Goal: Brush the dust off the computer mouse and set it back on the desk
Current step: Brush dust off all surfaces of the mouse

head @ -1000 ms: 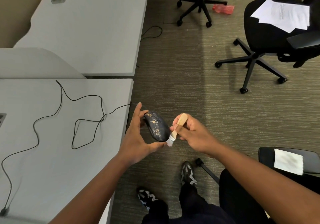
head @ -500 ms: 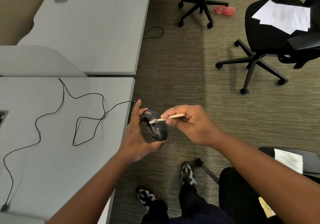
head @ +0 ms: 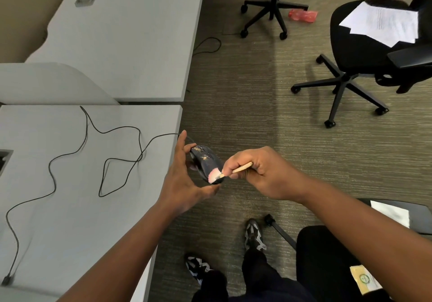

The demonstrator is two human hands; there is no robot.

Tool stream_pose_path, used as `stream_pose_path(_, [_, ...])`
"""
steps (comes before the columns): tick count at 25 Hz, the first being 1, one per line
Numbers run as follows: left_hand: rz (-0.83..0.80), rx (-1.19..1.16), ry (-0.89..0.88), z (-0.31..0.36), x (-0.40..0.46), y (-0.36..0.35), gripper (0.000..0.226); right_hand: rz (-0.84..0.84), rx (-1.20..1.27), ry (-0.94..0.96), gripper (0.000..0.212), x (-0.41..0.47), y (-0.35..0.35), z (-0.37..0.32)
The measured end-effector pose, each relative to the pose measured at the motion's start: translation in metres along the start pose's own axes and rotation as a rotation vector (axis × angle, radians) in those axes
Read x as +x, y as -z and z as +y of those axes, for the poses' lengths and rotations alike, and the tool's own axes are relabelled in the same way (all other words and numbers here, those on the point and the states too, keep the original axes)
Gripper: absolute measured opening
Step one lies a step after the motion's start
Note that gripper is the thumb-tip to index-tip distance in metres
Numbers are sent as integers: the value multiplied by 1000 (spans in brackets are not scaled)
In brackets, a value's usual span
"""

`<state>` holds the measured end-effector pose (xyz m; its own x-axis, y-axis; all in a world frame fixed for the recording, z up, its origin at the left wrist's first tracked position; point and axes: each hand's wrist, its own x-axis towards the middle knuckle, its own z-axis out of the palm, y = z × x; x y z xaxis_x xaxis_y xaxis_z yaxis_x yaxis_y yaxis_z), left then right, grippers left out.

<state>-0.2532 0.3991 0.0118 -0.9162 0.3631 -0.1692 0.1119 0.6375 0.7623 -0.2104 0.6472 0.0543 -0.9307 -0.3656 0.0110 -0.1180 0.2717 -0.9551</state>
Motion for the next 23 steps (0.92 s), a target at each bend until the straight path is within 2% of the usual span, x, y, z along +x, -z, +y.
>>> stream_pose_path(3, [-1, 2, 9, 0, -1, 1, 150, -28, -77, -38, 24, -3, 5, 4])
stream_pose_path(5, [-2, -1, 17, 0, 0, 2, 151, 27, -124, -78, 17, -5, 11, 11])
stream_pose_path(8, [-8, 12, 22, 1, 1, 3, 150, 271, 128, -113, 9, -2, 9, 13])
stream_pose_path(10, [-11, 23, 23, 2, 2, 2, 149, 369, 316, -138, 9, 5, 1, 10])
stream_pose_path(12, [-9, 28, 18, 2, 3, 1, 148, 329, 344, -143, 9, 9, -9, 8])
stream_pose_path(16, [5, 14, 23, -2, 2, 3, 148, 166, 238, -171, 8, 6, -7, 6])
stream_pose_path(23, [17, -39, 23, -4, -1, 2, 148, 58, 93, -192, 17, -2, -3, 3])
